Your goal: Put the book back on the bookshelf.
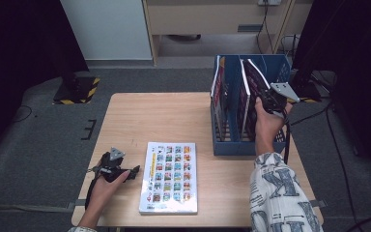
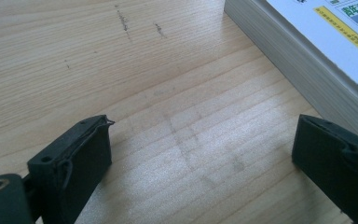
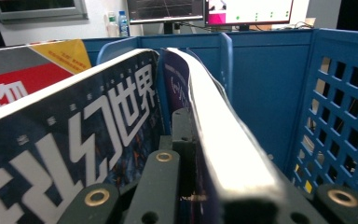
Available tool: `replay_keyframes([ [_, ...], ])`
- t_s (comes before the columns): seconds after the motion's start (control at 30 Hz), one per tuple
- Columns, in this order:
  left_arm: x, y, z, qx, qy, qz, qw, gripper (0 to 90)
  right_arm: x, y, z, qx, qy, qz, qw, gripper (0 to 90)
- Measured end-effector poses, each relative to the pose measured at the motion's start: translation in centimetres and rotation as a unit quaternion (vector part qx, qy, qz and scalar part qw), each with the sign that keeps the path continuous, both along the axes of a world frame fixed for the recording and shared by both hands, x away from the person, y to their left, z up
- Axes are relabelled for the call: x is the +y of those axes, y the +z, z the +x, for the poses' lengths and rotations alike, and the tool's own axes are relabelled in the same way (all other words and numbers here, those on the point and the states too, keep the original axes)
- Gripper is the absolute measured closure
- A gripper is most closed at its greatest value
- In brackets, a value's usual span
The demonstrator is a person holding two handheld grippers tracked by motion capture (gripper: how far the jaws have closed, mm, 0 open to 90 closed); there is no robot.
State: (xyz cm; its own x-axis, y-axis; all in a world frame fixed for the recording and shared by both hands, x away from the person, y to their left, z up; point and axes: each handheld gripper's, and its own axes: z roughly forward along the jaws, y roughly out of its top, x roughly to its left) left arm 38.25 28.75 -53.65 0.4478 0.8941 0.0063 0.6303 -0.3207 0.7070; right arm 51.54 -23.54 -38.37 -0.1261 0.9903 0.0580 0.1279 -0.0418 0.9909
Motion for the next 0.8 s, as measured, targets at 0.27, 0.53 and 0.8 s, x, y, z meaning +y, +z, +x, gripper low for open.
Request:
replay_keyframes([
  [0.27,0.01,0.01,0.0,0.0,-0.001,0.001,1.0,3.6,0.45,0.02,-0.29,0.006,0.015,-0.008,0.9998,82.0],
  [0.53,0.01,0.01,0.0,0.0,-0.001,0.001,1.0,3.5,0.15,0.1,-0.09,0.011,0.03,-0.001,0.9995,80.9],
  [0.8,0.02,0.01,0.0,0.0,-0.001,0.001,1.0,3.6,0.02,0.2,-0.13,0.009,0.008,-0.014,0.9998,84.0],
])
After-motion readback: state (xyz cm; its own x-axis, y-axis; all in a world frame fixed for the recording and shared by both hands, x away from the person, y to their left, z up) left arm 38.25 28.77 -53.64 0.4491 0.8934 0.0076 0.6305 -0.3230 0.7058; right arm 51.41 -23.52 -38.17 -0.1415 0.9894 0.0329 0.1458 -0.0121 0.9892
